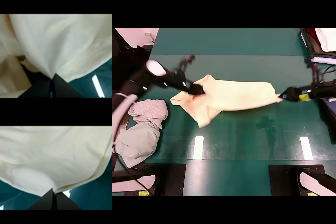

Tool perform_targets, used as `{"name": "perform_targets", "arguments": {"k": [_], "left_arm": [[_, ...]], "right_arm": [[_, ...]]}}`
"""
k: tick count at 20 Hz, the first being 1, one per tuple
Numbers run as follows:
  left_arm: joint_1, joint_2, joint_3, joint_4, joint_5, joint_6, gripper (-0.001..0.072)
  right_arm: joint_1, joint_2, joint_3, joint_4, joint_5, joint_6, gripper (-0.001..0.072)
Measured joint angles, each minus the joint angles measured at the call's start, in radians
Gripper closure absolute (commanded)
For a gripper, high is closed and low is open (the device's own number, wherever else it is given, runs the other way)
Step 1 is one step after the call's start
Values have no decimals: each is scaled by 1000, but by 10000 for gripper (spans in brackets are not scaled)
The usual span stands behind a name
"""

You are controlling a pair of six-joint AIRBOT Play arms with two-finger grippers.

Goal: Fold the shirts.

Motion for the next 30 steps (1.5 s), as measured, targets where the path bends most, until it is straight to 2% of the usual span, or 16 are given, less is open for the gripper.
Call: {"name": "perform_targets", "arguments": {"k": [8,14,19,22,26,30], "left_arm": [[0,289,603,46,-29,-47,681],[0,435,749,-21,18,-111,681],[0,470,756,-232,15,-127,681],[0,468,697,-262,-34,-142,681],[0,417,511,-145,-109,-190,680],[-1,258,281,-26,-117,-208,680]], "right_arm": [[0,186,419,5,-119,0,698],[0,292,681,-1,-159,0,698],[0,324,851,-33,-132,11,699],[0,296,948,-130,-46,83,699],[0,186,972,-219,115,180,699],[11,16,814,-253,217,240,699]]}}
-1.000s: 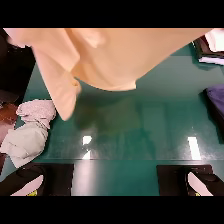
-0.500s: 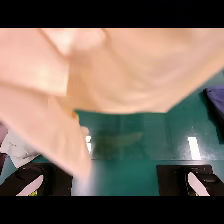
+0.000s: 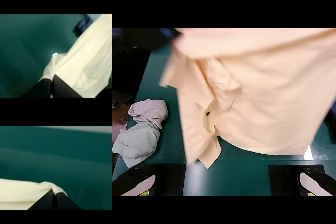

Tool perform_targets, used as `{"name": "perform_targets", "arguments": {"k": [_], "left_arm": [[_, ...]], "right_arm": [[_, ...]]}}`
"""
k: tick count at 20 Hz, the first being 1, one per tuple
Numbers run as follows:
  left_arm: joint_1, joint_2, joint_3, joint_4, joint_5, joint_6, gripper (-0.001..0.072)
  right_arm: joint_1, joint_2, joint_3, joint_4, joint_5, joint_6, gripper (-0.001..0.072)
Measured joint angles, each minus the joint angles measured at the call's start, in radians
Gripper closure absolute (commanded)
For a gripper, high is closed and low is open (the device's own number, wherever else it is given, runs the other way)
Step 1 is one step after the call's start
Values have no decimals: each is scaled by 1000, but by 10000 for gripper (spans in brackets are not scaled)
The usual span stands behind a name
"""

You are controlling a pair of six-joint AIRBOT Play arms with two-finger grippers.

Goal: Fold the shirts.

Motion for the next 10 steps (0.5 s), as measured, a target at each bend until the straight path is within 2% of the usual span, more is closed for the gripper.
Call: {"name": "perform_targets", "arguments": {"k": [3,7,9,10], "left_arm": [[4,-187,-86,83,83,18,680],[51,-378,-123,122,224,3,661],[81,-420,-129,151,276,-5,171],[97,-435,-129,153,296,-11,133]], "right_arm": [[4,-149,-139,-2,-3,11,699],[5,-315,-253,2,-135,9,698],[5,-374,-269,-5,-211,5,698],[2,-401,-270,-14,-245,5,692]]}}
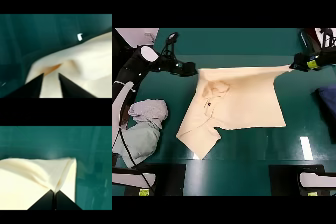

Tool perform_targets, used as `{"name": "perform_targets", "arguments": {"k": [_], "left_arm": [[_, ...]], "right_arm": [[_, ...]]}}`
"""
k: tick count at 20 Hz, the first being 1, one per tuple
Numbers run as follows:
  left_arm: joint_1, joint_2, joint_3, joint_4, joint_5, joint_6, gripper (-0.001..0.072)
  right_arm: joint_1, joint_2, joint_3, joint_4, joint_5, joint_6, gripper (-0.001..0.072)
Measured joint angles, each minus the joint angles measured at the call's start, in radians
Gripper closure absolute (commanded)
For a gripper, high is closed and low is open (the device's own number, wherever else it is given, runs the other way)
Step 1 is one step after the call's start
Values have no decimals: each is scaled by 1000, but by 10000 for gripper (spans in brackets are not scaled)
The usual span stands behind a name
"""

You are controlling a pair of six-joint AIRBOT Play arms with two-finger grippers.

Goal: Fold the shirts.

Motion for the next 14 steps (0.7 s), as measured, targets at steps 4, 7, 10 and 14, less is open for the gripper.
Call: {"name": "perform_targets", "arguments": {"k": [4,7,10,14], "left_arm": [[51,-26,34,4,-5,-3,133],[111,-19,92,0,-134,11,133],[169,27,90,35,-287,40,134],[199,168,-129,86,-360,63,134]], "right_arm": [[-2,-85,42,68,-83,-3,300],[-8,-106,82,111,-53,-24,302],[-23,-75,63,121,10,-76,303],[-40,34,-94,131,79,-142,305]]}}
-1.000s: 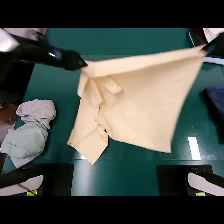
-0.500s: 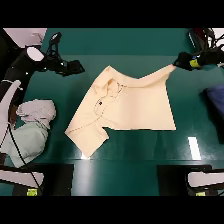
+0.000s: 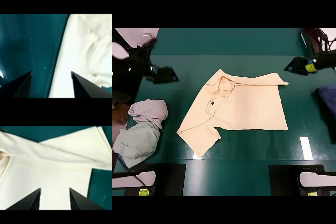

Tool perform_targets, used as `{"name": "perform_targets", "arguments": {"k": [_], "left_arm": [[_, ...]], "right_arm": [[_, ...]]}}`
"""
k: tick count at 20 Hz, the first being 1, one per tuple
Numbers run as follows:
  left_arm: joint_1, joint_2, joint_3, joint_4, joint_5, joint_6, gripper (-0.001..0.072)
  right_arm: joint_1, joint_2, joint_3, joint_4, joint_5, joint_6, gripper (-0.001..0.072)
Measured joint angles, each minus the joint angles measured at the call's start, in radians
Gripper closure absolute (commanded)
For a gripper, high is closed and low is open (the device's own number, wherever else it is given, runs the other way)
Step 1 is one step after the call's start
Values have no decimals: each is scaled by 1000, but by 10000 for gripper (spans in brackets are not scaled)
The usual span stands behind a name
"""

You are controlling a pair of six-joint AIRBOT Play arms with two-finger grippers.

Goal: Fold the shirts.

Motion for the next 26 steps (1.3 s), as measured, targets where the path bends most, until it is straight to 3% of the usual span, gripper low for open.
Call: {"name": "perform_targets", "arguments": {"k": [5,9,15,16,17,21,22,23,24,26], "left_arm": [[8,236,-440,12,27,31,133],[9,365,-667,12,77,56,133],[9,415,-815,-30,144,121,134],[10,418,-829,-38,156,127,147],[11,421,-838,-45,165,131,234],[10,422,-864,-71,211,137,234],[10,422,-867,-80,226,138,334],[9,422,-870,-80,246,139,627],[11,419,-874,-76,260,139,671],[10,420,-873,-84,261,148,681]], "right_arm": [[-30,170,-259,8,37,-63,305],[-63,278,-402,9,34,-80,305],[-103,378,-508,8,25,-87,306],[-106,389,-518,8,26,-87,306],[-108,397,-524,8,23,-87,306],[-110,413,-537,9,19,-88,306],[-111,415,-538,9,18,-88,306],[-111,416,-540,9,19,-88,306],[-112,417,-540,8,18,-88,306],[-112,418,-541,8,19,-88,306]]}}
